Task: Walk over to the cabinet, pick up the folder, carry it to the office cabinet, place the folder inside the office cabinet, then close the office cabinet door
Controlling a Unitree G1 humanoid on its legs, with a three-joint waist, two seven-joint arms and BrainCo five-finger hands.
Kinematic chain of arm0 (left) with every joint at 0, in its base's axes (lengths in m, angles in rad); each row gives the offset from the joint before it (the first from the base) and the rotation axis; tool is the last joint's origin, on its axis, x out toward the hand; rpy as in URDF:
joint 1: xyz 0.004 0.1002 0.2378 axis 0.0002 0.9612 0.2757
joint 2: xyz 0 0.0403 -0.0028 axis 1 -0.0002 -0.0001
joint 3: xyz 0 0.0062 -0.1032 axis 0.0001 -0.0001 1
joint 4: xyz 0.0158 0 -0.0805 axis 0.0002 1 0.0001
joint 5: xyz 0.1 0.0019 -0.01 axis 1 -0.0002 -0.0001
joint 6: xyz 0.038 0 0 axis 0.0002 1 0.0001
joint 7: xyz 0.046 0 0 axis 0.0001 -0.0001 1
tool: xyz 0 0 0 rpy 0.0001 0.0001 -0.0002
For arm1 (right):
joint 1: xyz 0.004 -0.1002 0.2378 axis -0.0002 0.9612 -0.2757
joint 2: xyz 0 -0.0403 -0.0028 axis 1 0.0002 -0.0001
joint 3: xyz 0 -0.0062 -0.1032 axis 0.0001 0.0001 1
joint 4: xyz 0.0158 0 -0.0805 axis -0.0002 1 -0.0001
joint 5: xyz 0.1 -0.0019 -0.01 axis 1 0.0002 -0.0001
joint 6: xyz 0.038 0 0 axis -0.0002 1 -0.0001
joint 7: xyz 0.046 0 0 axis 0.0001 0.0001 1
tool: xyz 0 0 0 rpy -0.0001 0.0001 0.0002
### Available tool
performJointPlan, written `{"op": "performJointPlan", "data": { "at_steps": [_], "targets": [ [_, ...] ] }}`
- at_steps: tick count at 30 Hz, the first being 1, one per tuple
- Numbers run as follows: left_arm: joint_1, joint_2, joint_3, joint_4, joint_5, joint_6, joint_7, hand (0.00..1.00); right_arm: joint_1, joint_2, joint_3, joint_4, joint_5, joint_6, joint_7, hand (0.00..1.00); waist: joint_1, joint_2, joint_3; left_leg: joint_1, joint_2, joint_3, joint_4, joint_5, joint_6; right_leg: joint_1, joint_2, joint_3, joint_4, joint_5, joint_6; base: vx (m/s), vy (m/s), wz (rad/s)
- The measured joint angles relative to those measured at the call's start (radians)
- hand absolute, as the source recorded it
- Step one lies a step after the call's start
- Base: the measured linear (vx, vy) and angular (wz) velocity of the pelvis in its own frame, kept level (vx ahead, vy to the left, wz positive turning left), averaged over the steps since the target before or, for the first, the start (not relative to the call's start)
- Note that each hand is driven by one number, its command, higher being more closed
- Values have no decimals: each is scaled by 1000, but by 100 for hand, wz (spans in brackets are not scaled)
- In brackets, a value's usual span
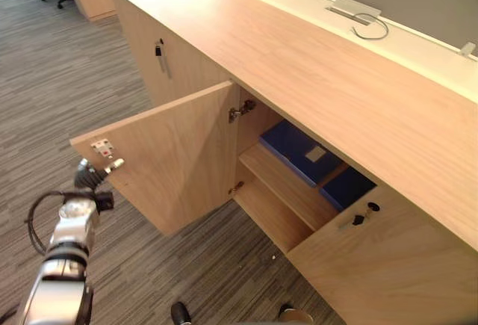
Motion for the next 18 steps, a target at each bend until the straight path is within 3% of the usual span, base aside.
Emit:
{"op": "performJointPlan", "data": {
  "at_steps": [3, 4, 5, 7, 9, 12, 18],
  "targets": [
    [168, -38, -151, -100, -57, -6, -24, 0, -5, -3, 5, 0, -39, -1, 0, 0, 14, -8, -15, -4, -2, -6, 0, 0, 0, 4, -1, -6, -8, 0, -1, -18, 12, 7],
    [247, -52, -248, -155, -65, -9, -66, 0, -5, -5, 5, 2, -54, -2, 0, 0, 16, -7, -24, -13, -4, -13, 0, 0, 0, 4, -2, -15, -12, 0, -2, -11, 8, 12],
    [258, -54, -267, -164, -70, -8, -78, 0, -5, -5, 5, 3, -57, -2, 0, 0, 16, -7, -26, -15, -4, -16, 0, 0, 0, 3, -3, -17, -13, 0, -2, -15, 15, 13],
    [323, -100, -397, -234, -97, 4, -207, 0, -16, -12, 16, 8, -77, -3, 3, 0, 16, -10, -32, -18, -5, -19, -1, 1, 1, 4, -3, -19, -17, 0, -7, -10, 7, 2],
    [336, -158, -482, -264, -106, 20, -289, 0, -25, -18, 26, 8, -81, -4, 3, 0, 9, -11, -37, -19, -5, -19, -1, 1, 1, 4, -2, -18, -20, 1, -9, 0, 0, 0],
    [339, -251, -541, -300, -108, 33, -389, 0, -37, -19, 33, 8, -112, -5, 5, 0, -3, -12, -40, -20, 1, -19, -1, 1, 1, 4, 5, -19, -27, 3, -11, -6, 1, -1],
    [334, -252, -527, -337, -87, 29, -419, 0, -54, -28, 63, 7, -116, -6, 9, 0, -19, -9, -44, -24, 4, -32, -1, -1, -1, 19, 10, -36, -42, 3, -11, 18, 2, 5]
  ]
}}
